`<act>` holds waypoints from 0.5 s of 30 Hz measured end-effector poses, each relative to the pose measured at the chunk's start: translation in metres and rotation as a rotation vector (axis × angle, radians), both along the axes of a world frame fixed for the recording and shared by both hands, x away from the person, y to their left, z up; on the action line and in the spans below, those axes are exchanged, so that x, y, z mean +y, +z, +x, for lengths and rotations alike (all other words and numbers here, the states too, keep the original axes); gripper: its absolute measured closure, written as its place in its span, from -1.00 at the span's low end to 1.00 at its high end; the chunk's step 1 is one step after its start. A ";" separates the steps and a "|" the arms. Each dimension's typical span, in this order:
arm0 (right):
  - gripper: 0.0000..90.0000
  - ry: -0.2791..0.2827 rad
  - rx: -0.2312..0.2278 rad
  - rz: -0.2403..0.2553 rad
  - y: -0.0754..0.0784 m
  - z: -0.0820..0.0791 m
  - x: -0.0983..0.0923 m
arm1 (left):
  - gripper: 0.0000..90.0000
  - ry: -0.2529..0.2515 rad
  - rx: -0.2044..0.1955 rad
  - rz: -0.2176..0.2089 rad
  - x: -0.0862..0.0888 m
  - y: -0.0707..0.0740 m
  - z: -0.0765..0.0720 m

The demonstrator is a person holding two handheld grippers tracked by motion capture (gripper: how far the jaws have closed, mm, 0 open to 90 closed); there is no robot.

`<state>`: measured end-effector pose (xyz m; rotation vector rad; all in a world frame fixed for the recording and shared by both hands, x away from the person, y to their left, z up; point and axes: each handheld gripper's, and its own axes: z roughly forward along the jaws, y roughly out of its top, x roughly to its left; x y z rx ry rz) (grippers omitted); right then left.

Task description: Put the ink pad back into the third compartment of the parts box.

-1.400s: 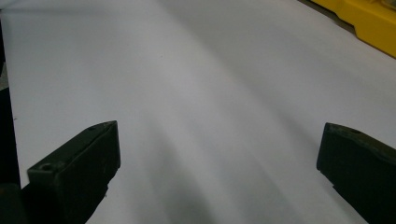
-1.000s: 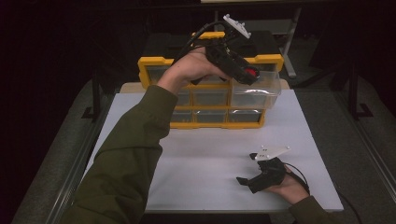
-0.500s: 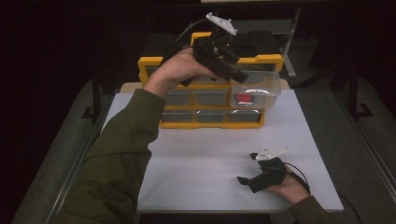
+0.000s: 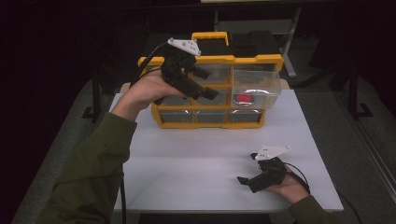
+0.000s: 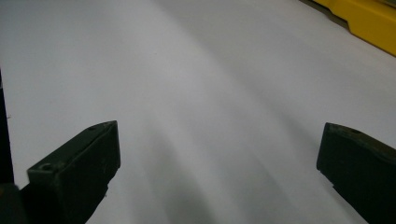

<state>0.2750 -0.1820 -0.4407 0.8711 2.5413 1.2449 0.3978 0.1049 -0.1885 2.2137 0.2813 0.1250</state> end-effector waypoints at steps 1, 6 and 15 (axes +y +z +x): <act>-1.00 0.000 0.000 0.000 0.000 0.000 0.000 | -0.60 0.000 0.000 0.000 0.000 0.000 0.000; -1.00 -0.003 0.005 0.001 0.000 0.000 0.000 | -0.64 0.010 0.004 0.000 0.014 -0.018 -0.008; -1.00 -0.003 0.006 0.001 0.000 0.000 0.001 | -0.69 0.038 -0.005 -0.010 0.028 -0.041 -0.017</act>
